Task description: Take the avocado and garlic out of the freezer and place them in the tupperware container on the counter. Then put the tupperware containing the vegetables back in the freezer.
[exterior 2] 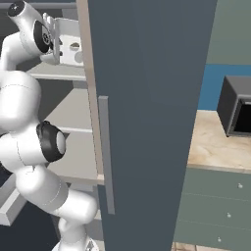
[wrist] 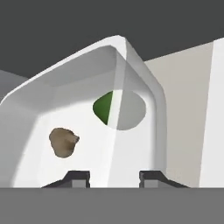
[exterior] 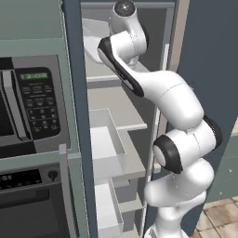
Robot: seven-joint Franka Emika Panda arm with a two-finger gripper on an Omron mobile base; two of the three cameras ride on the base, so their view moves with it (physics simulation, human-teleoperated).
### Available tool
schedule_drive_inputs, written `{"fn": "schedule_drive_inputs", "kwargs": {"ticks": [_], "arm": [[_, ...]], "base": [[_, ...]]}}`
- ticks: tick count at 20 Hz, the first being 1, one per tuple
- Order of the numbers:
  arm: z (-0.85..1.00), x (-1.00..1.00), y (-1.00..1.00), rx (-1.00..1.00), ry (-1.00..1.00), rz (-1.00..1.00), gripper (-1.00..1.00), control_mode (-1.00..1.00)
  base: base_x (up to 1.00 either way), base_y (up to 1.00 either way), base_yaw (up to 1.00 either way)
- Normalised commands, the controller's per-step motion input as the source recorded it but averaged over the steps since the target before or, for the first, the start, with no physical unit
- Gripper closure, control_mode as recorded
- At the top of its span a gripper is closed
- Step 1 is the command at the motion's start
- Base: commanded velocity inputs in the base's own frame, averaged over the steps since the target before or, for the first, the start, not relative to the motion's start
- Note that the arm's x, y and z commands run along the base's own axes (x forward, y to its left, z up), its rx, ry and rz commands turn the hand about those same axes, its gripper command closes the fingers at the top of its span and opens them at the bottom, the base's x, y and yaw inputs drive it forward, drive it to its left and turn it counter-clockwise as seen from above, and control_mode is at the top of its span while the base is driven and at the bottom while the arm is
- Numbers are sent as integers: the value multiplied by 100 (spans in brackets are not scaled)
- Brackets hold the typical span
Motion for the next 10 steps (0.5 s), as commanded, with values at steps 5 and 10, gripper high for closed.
{"fn": "schedule_drive_inputs", "kwargs": {"ticks": [5,10], "arm": [[28,-6,0,0,-22,0,-100,-100],[52,-42,-7,0,-25,0,-100,-100]], "base": [[0,0,0],[0,0,0]]}}
